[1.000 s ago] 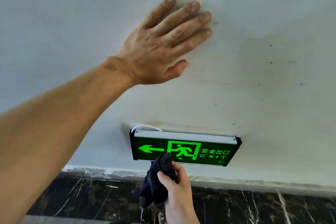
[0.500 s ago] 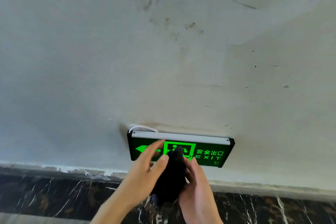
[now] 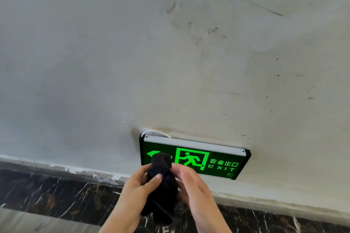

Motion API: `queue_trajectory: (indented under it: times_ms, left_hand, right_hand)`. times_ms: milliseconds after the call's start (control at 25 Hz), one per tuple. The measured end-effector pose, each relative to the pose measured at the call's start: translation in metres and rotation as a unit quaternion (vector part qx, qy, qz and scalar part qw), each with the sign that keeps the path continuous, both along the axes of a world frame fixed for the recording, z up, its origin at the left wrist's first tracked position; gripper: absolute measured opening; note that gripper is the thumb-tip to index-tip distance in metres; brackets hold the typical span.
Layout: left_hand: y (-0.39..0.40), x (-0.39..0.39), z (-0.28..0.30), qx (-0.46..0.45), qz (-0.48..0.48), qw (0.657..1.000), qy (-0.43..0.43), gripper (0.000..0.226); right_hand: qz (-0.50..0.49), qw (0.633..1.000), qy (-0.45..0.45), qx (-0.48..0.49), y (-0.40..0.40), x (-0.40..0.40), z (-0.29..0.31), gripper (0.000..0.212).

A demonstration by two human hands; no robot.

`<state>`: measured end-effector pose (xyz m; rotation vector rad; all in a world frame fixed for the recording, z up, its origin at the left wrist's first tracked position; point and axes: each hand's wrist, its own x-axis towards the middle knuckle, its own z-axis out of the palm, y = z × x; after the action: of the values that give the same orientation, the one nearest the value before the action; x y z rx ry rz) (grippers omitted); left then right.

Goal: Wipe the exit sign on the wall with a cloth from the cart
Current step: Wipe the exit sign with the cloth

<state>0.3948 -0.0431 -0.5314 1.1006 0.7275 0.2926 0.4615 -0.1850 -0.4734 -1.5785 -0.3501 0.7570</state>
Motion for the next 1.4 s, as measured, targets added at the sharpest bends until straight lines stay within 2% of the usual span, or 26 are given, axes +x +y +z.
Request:
queue_trajectory:
  times_ms: [40,120,160,280,360,440,560,760,880,1000,1080,1160,1400]
  left_hand:
    - [0.003,-0.002,0.001,-0.015,0.029,0.999,0.004,0.028]
    - [0.013,-0.008,0.002,-0.045,0.077,0.996,0.015,0.021]
    - [0.019,-0.012,0.002,-0.060,0.099,0.993,0.014,0.019]
    - [0.035,-0.022,0.000,-0.128,0.150,0.980,-0.003,0.021]
    - [0.042,-0.028,-0.002,-0.198,0.130,0.971,-0.025,0.033]
    - [0.047,-0.031,-0.001,-0.260,0.091,0.960,-0.055,0.044]
    - [0.055,-0.030,-0.003,-0.256,0.095,0.959,-0.075,0.051]
    - [0.073,-0.015,-0.013,-0.105,0.214,0.971,-0.029,0.050]
    - [0.078,-0.002,-0.009,0.080,0.210,0.974,0.035,0.049]
    - [0.078,0.014,0.001,0.299,0.168,0.936,0.080,0.055]
    - [0.077,0.025,0.006,0.388,0.159,0.904,0.081,0.057]
    - [0.075,0.034,0.004,0.401,0.150,0.900,0.078,0.057]
    - [0.071,0.040,-0.016,0.314,0.144,0.935,0.085,0.058]
  right_hand:
    - [-0.001,0.997,-0.080,-0.024,0.000,0.004,0.007,0.051]
    - [-0.030,0.961,-0.266,-0.077,0.004,0.016,0.023,0.035]
    - [-0.060,0.923,-0.370,-0.085,0.006,0.025,0.032,0.031]
    - [-0.149,0.766,-0.625,-0.019,0.018,0.060,0.054,0.039]
    - [-0.168,0.674,-0.720,0.003,0.026,0.087,0.071,0.040]
    - [-0.170,0.593,-0.786,-0.032,0.032,0.111,0.082,0.042]
    - [-0.167,0.516,-0.835,-0.095,0.035,0.141,0.080,0.052]
    - [-0.186,0.469,-0.846,-0.174,0.037,0.175,0.068,0.062]
    - [-0.214,0.435,-0.858,-0.168,0.043,0.184,0.062,0.066]
    - [-0.230,0.414,-0.867,-0.156,0.046,0.188,0.058,0.065]
    - [-0.235,0.406,-0.871,-0.144,0.047,0.188,0.058,0.065]
    - [-0.239,0.399,-0.874,-0.138,0.048,0.189,0.058,0.063]
    - [-0.248,0.396,-0.876,-0.125,0.051,0.189,0.058,0.061]
